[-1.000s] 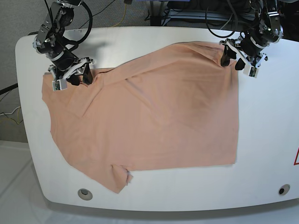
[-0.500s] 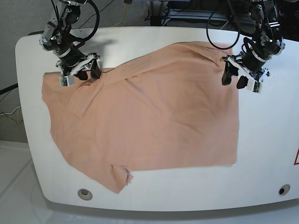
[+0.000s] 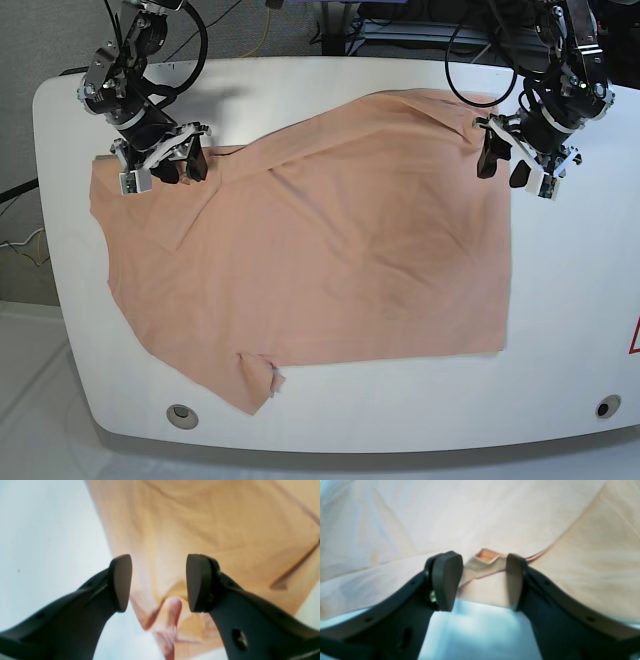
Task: Fold the T-shirt properly
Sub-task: 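Slide the left gripper along the shoulder edge toward the right gripper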
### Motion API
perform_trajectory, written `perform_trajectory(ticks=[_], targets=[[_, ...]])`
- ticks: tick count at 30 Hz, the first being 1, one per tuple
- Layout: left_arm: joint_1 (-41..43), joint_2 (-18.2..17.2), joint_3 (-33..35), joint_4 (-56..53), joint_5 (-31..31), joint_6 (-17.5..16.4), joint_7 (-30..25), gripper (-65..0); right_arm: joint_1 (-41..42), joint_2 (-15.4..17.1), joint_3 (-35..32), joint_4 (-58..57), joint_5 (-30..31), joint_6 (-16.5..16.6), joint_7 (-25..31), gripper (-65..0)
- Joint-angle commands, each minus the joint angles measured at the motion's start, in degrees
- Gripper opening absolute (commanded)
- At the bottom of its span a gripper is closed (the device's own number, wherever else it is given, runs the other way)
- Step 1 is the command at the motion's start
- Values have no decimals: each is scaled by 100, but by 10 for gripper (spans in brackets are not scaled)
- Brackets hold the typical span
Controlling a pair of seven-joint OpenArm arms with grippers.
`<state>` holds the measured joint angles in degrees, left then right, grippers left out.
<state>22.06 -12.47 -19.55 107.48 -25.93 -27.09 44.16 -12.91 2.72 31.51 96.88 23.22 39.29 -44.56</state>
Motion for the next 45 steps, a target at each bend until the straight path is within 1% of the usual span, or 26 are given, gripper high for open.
perform_trajectory(ticks=[1,5,10,17,19,25,28,32,36,40,45], targets=[[5,-6,-27,166,-57,-21,72,-327,38,58,19,110,117,40,152,-346],[5,161,-27,175,-57,-12,371,-327,29,58,19,92,108,40,152,-346],[5,196,-27,263,-48,15,652,-326,29,58,19,92,108,40,152,-346],[92,196,-36,316,-48,445,951,-326,38,58,19,92,108,40,152,-346],[136,196,-36,333,-57,621,1039,-326,38,58,19,92,108,40,152,-346],[224,196,-36,333,-66,955,1162,-324,29,58,19,92,108,40,152,-345],[330,205,-27,333,-66,982,1162,-324,20,58,19,92,108,40,152,-345],[365,337,-19,324,-57,990,1162,-324,20,58,19,92,108,40,152,-345],[374,381,-1,316,-48,990,1162,-324,20,58,19,92,108,40,152,-345],[383,566,-1,307,-31,999,1162,-324,12,58,19,92,100,40,152,-346],[374,610,17,298,-22,999,1144,-324,12,66,19,92,91,40,152,-346]])
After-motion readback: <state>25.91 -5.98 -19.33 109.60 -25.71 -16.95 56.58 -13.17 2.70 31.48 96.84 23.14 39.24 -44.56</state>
